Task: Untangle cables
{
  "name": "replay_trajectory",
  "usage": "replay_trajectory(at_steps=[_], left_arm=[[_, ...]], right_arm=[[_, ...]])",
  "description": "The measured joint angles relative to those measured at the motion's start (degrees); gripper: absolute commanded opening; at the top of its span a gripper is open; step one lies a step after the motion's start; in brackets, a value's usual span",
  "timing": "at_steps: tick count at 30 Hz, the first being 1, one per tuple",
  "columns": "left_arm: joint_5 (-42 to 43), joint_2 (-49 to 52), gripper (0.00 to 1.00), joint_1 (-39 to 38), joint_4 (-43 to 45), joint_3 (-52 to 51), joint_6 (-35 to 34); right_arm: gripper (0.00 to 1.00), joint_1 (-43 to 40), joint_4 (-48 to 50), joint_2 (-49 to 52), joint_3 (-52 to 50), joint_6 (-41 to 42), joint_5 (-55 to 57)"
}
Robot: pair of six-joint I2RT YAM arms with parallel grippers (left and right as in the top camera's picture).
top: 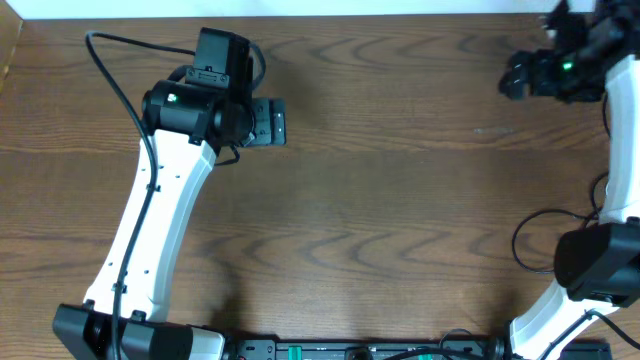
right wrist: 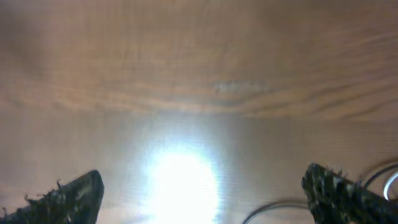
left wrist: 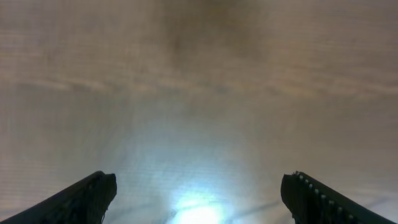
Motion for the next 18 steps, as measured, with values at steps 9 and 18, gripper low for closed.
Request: replay_trajectory(at_steps=[9, 18], left_arm=[[-7.8, -0.2, 0.9, 0.0, -20.3, -2.0, -5.4], [-9.2, -20.4, 0.9, 0.0, -4.7, -23.8, -7.2]], right_arm=[[0.99, 6.5, -7.9, -0.7, -4.1, -0.2, 4.6], [0.99, 9.3, 17.9, -24.1, -40.8, 2.2, 4.7]])
